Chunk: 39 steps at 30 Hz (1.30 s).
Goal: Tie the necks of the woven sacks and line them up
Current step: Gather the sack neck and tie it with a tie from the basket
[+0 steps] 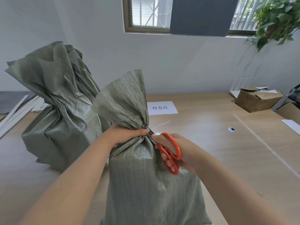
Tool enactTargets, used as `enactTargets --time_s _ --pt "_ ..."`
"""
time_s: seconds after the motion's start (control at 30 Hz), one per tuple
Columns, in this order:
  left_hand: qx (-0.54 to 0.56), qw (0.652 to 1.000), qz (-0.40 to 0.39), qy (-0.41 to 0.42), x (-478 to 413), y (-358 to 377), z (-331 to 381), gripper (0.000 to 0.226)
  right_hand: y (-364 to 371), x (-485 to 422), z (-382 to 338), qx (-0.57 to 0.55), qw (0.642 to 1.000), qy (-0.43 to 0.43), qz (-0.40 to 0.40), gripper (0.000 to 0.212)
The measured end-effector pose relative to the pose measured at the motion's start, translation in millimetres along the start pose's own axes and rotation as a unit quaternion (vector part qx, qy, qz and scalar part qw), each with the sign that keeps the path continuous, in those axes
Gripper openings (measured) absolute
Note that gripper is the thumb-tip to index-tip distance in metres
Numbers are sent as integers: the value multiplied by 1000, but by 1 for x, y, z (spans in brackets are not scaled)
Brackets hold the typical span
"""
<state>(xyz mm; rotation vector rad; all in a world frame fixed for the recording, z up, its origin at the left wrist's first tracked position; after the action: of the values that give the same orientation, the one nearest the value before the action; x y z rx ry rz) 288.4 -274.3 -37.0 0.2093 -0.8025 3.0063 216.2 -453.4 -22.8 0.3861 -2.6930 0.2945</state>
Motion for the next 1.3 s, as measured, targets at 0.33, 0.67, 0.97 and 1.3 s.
enactTargets --time_s 0.33,0.67,0.97,1.3 --pt "2 1000 -27 -10 -3 4 -1 71 4 -6 4 52 997 -14 47 41" --pt "-63 997 -33 13 1 9 12 67 7 2 12 86 992 -35 89 38" --pt "-63 997 -43 25 3 11 17 61 5 8 21 9 991 -66 117 39" --pt "14 996 -88 7 15 8 9 35 -54 15 24 -98 976 -140 132 25"
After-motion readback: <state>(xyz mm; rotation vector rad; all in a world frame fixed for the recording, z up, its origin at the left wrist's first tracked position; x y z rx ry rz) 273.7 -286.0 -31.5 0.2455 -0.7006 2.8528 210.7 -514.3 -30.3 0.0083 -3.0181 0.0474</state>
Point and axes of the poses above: each hand's wrist, its own x-axis away from the middle knuckle, its own y-axis out of the palm, z = x × y, the point moved 7 cm from there along -x, towards the middle knuckle, and after that the axes turned 5 degrees about z, right-handed, at the moved point
